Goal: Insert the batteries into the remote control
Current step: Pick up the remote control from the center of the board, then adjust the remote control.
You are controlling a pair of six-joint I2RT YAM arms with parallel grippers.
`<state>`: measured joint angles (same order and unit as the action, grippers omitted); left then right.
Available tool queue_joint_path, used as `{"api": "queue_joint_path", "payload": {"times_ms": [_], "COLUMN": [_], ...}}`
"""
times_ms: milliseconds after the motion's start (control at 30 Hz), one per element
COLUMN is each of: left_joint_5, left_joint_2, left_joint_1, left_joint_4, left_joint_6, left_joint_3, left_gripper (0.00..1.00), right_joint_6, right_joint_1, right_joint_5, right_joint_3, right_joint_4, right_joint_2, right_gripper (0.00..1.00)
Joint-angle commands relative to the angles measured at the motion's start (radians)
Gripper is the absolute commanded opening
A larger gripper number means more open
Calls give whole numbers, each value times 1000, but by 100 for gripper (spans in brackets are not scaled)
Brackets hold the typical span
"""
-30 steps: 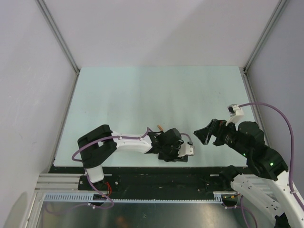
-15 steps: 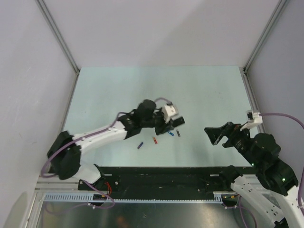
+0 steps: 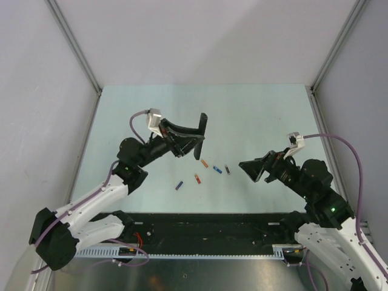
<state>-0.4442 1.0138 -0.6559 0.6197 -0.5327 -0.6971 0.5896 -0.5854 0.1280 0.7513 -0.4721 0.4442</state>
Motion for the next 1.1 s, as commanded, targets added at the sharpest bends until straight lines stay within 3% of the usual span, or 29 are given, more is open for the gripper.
{"api": "queue_joint_path", "payload": {"times_ms": [0,200,333,533,900,1067], "left_joint_5": [-48,16,91,140,142,137], "left_joint_2": [21,111,117,121,137,140], "left_joint_1": [41,39,13,-11,-27,-37], "left_joint_4": [454,817,838,838,838,838], "left_joint_6": [-435,-693,-708,-701,-698,-698], "left_joint_3": [123,223,241,251,258,258], "left_gripper": [14,7,0,0,0,0], "right_joint_6": [76,122,101,78,90,95], "right_joint_1": [-10,-79,-171,-272,-300,-300], "right_joint_5": [199,266,231,142,78,111], "right_joint_3": [-39,-87,-87,-87,-86,-83], "right_joint_4": [303,555,630,724,868,920], "right_joint_2": [17,111,224,339,430,465], "right_gripper": [100,100,100,100,100,88]}}
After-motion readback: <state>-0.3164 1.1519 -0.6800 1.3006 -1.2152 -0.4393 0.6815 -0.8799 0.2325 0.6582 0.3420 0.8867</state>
